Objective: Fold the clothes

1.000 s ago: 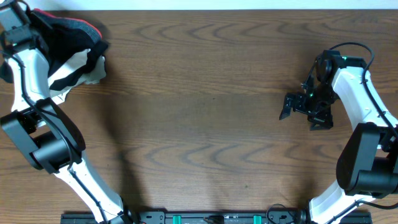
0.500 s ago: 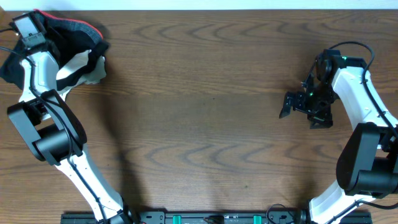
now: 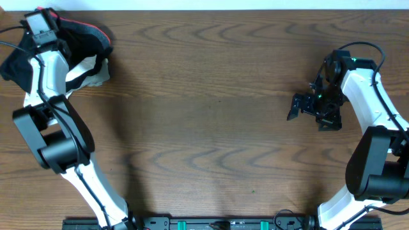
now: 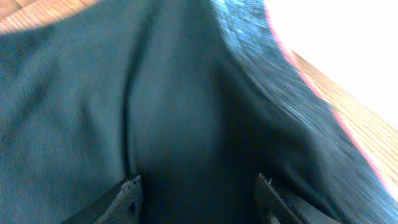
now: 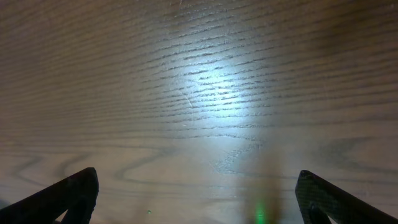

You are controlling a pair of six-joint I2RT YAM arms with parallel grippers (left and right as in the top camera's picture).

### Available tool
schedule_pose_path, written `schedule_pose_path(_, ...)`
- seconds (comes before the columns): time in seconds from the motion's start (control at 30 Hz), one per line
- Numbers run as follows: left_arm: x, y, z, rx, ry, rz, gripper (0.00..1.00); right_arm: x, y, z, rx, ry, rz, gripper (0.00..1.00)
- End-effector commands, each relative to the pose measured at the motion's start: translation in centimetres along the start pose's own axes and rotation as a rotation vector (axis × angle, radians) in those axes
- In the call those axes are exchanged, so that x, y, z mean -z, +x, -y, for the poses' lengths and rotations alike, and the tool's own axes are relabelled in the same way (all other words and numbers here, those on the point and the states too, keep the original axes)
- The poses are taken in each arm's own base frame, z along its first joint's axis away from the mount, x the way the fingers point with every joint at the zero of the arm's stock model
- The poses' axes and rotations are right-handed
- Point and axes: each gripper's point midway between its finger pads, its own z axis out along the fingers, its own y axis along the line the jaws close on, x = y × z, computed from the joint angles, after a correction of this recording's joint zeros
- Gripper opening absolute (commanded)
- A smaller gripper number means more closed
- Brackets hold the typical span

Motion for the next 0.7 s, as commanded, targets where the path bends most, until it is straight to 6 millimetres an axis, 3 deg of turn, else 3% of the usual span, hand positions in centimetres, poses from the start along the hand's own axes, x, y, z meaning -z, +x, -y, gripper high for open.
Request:
schedule_pose_path(0.0,6.0,-3.1,3.4,0.021,0.104,0.073,0.6,0.6,-0.5,-0.8,-0.009,-0.017,0.022,0.99)
schedule_pose_path(0.13,12.0,-6.8,4.3,0.073,0.157,0.171,0.79,1.6,-0.3,-1.7,-0.004,-0.062,0.03,0.99)
schedule_pose_path(0.3,18.7,-8.9,4.0,0.082,0.195,0.231,0.79,4.0,0.8,-2.0,0.009,-0.077,0.082,0.99)
schedule_pose_path(0.43,24.7,-8.0,4.2,0.067,0.286,0.187,0.8,7.5,2.4,-2.6,0.035,-0.116,0.179,0.99)
schedule_pose_path(0.67,35.4,-3.6,5.6,0.003,0.546,0.058,0.8,14.3,7.6,-3.8,0.14,-0.174,0.423,0.99)
